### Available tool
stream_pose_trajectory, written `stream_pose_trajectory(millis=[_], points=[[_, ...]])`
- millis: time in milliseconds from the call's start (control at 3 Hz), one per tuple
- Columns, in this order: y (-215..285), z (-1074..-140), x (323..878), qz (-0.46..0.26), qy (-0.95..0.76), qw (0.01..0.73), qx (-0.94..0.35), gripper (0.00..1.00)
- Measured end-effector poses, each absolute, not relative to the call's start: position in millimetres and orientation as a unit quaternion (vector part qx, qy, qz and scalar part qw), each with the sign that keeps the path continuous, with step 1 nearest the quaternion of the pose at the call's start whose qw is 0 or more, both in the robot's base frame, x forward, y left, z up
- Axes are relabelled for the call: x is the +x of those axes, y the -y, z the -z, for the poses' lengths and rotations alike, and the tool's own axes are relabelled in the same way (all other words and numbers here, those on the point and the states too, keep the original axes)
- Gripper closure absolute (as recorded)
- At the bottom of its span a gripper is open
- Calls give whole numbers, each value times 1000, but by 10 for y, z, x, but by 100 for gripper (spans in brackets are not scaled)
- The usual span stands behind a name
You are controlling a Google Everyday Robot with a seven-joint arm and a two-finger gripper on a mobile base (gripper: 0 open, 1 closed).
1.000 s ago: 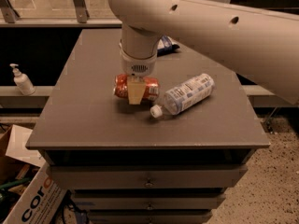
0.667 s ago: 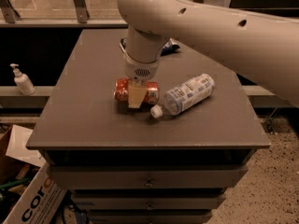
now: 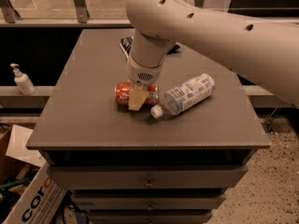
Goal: Knock coke can over
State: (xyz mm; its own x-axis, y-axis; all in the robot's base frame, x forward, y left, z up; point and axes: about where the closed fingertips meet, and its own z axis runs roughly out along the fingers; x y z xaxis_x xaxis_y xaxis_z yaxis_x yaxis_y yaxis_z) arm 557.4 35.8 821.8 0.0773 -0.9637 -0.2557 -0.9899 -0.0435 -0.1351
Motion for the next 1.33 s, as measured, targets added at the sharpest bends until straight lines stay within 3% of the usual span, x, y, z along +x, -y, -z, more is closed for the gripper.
stream_pose_trajectory(millis=[333,1000,1333], points=[[-347,-8195,5567,-52,-680,140,-717,3],[-353,-8242,5577,-57,-680,154,-715,0],[-353,-8524,5656,-66,-677,199,-706,0]])
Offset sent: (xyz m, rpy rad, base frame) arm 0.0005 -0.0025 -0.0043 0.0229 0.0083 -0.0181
